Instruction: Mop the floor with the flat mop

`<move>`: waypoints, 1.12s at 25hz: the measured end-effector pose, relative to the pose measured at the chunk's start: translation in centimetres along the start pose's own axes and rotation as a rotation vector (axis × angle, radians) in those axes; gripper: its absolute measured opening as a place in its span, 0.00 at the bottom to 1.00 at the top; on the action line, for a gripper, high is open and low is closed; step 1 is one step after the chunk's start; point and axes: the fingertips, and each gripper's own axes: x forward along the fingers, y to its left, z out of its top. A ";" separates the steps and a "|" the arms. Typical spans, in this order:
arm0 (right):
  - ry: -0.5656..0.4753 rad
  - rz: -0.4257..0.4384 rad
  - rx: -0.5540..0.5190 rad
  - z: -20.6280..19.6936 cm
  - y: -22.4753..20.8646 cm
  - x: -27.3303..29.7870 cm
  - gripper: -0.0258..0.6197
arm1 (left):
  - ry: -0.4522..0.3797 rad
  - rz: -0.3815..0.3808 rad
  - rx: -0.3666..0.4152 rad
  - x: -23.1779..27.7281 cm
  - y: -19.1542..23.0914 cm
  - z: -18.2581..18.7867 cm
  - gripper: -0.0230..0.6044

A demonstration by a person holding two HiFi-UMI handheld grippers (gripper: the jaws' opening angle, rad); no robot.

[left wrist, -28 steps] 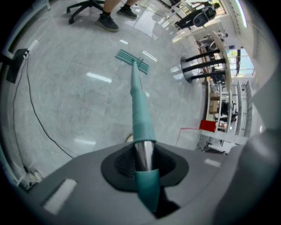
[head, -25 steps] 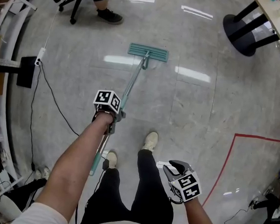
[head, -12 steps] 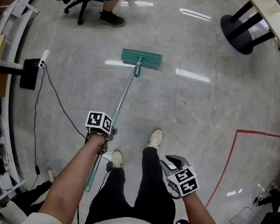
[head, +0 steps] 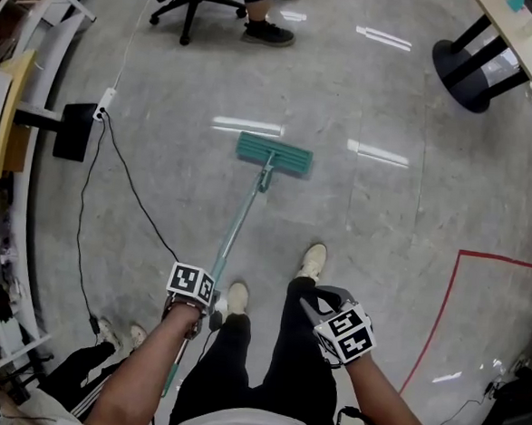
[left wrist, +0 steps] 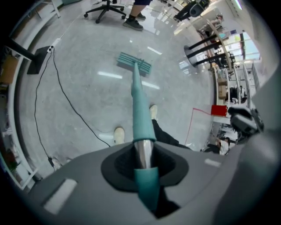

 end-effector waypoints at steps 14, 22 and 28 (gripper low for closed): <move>0.055 0.051 -0.069 -0.7 3.9 1.6 0.21 | 0.053 -0.023 -0.056 4.7 2.2 -9.2 0.15; 0.088 0.043 -0.079 -0.8 2.0 0.3 0.21 | 0.029 -0.066 -0.081 5.9 0.4 -7.5 0.16; 0.107 0.038 -0.065 -1.0 0.0 -0.7 0.21 | 0.008 -0.069 -0.090 5.5 0.2 -4.8 0.16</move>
